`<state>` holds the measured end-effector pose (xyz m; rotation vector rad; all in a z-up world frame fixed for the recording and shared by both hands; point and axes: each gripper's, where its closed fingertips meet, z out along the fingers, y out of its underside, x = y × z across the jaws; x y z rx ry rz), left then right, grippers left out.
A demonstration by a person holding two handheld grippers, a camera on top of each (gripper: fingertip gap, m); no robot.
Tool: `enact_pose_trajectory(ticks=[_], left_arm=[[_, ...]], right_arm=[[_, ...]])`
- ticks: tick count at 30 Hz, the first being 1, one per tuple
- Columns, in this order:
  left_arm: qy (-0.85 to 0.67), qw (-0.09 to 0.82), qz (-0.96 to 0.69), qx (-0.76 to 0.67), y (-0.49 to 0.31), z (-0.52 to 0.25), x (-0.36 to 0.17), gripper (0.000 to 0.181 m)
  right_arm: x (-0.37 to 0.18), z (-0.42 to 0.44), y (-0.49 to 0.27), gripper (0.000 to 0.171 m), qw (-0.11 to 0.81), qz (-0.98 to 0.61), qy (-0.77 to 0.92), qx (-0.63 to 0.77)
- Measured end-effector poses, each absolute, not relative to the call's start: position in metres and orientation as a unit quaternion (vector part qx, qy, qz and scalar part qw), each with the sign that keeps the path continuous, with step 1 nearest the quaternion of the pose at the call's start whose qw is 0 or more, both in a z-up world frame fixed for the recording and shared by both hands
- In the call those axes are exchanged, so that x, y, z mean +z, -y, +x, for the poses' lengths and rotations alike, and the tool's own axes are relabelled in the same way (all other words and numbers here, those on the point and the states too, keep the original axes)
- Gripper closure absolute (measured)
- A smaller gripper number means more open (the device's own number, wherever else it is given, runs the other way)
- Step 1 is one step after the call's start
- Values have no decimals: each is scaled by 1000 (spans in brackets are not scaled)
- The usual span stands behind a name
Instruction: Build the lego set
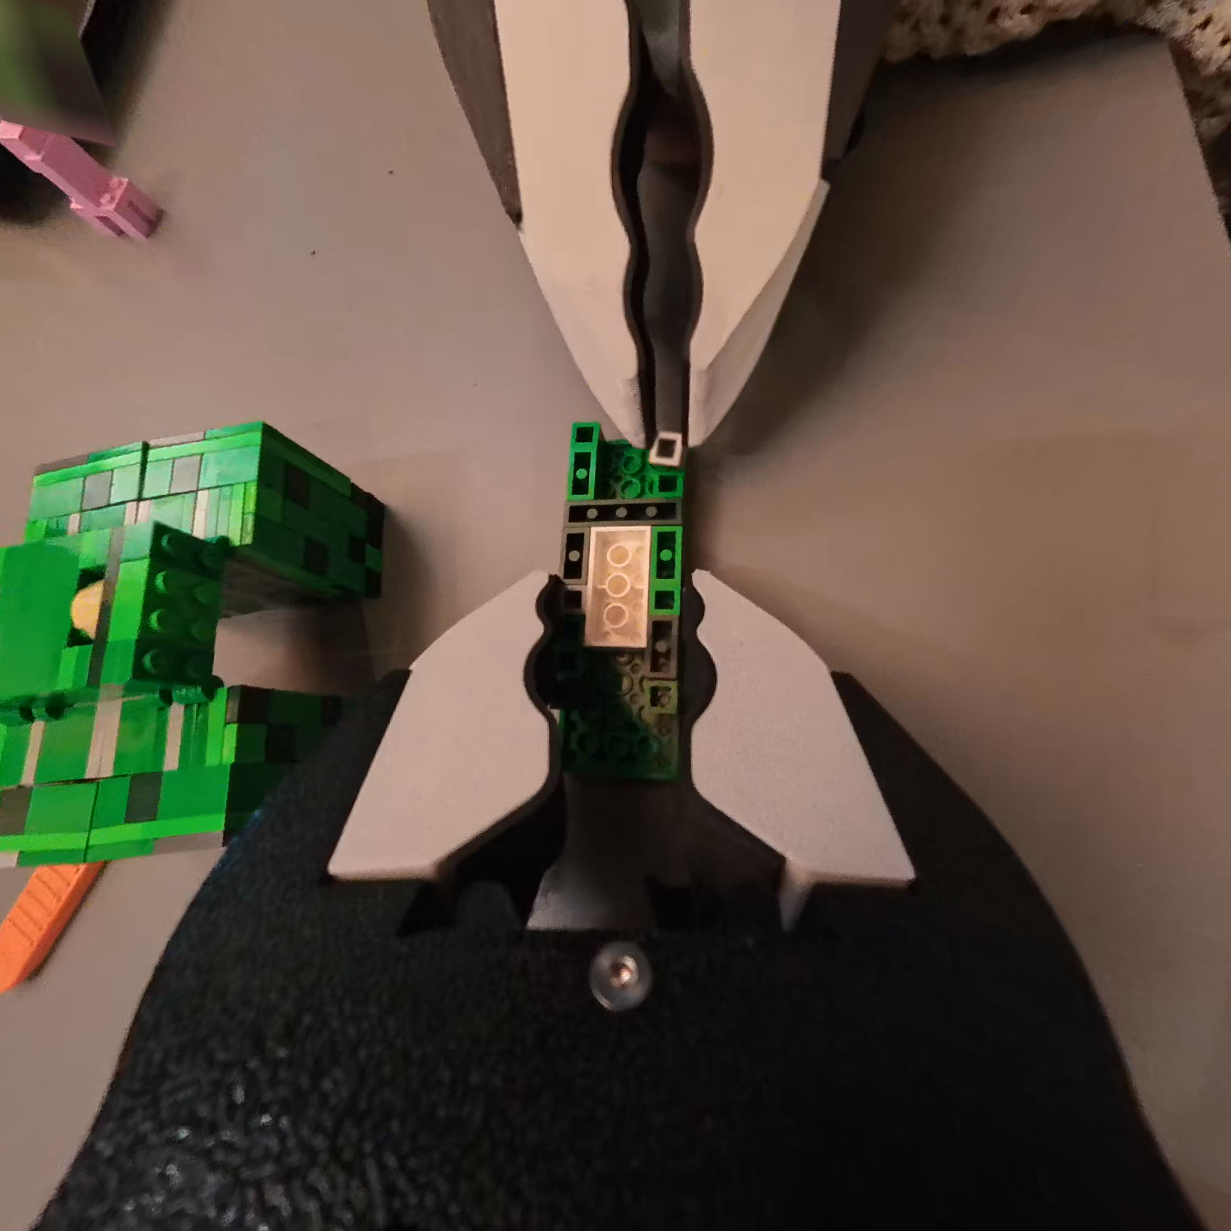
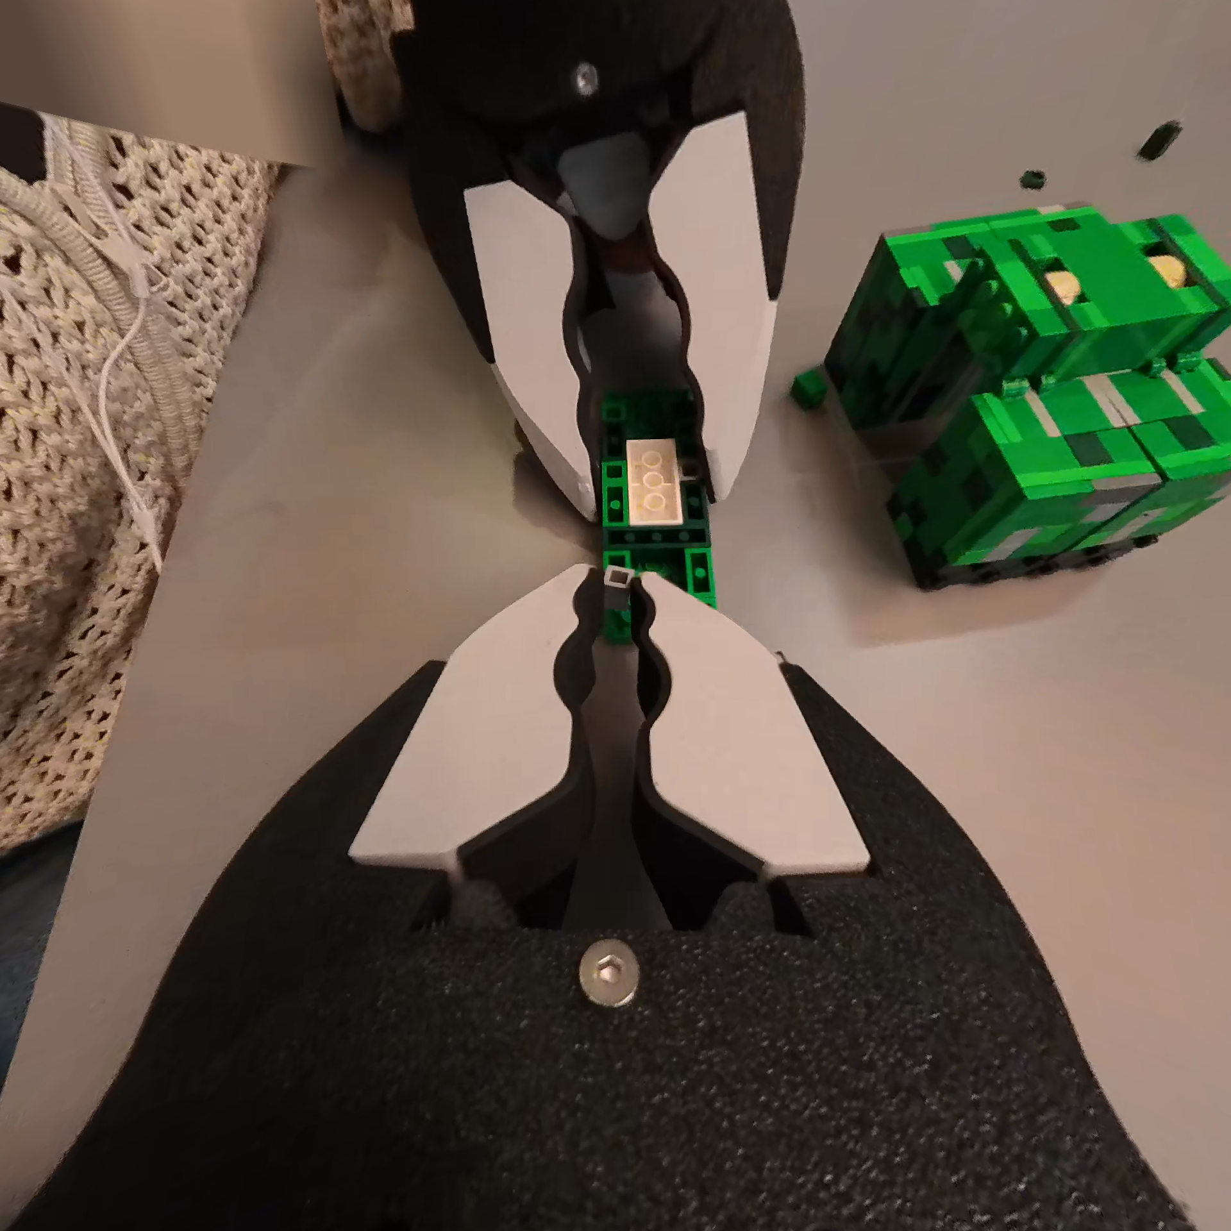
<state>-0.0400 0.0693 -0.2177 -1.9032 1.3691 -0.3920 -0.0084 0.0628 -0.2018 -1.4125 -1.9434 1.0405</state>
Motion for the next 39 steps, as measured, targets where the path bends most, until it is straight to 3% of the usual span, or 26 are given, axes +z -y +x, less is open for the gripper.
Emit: enact_pose_trajectory(ticks=[39], left_arm=[[-540,377,-734,-169,-66,-35,-215,146]], right_arm=[[-205,0,-60,164,280,-471,779,307]])
